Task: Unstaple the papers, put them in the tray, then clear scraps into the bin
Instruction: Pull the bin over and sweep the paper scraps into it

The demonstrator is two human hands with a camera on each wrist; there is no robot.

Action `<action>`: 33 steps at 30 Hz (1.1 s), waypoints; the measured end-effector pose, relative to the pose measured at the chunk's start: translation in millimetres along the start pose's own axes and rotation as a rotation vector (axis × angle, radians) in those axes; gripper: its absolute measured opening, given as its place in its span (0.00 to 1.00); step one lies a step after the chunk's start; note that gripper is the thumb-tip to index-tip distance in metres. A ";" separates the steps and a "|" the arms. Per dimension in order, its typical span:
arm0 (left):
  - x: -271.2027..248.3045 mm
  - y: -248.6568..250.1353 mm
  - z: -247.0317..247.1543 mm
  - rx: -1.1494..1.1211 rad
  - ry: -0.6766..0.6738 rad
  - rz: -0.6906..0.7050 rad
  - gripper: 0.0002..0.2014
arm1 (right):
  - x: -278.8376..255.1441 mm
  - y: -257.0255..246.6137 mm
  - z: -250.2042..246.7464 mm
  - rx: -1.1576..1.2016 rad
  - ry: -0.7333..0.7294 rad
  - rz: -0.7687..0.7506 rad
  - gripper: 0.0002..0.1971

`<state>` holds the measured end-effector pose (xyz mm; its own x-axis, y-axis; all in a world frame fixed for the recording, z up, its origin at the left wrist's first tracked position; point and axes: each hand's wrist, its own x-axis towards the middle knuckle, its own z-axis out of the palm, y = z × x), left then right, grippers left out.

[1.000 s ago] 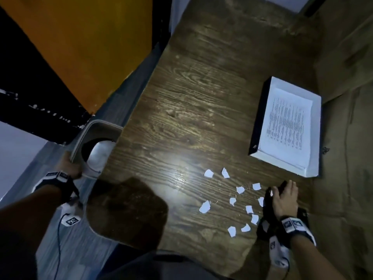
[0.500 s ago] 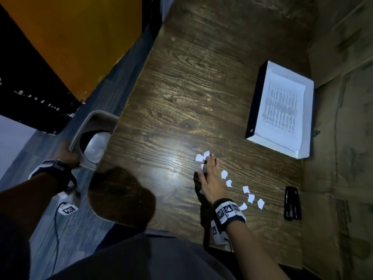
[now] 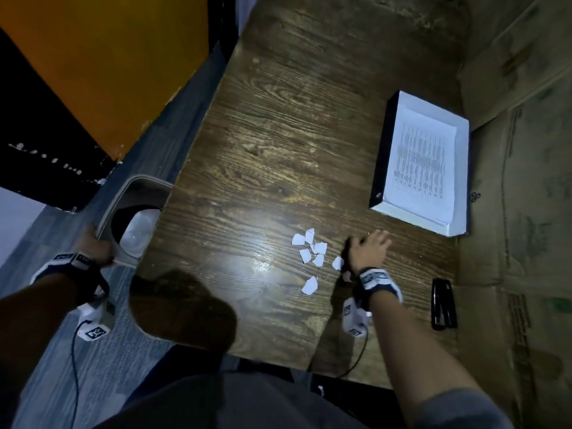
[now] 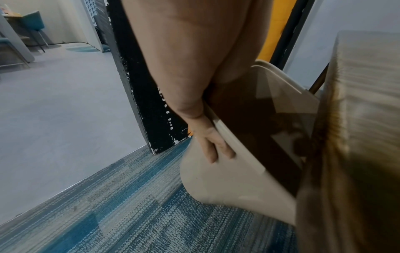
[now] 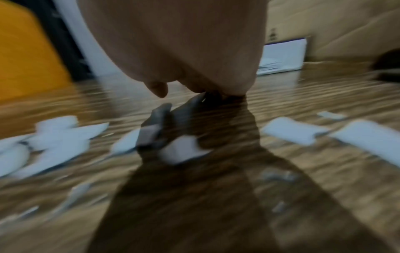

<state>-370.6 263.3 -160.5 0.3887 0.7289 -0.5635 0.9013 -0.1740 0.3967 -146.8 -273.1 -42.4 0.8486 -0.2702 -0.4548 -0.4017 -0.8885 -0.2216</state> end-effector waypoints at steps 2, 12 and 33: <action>4.3 -5.7 3.8 -0.002 -0.011 -0.004 0.16 | -31.6 -21.3 23.3 -0.004 -0.096 -0.154 0.38; -41.2 32.2 -6.9 -0.029 -0.035 0.009 0.21 | 7.9 61.6 -38.3 0.118 0.041 -0.107 0.29; -3.4 14.8 2.5 -0.047 0.108 -0.032 0.12 | -55.0 115.5 -4.1 0.173 0.153 0.344 0.33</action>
<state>-358.0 256.5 -154.5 0.3347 0.8010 -0.4963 0.9021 -0.1202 0.4145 -238.4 -362.4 -39.4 0.6906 -0.6043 -0.3974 -0.7119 -0.6649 -0.2261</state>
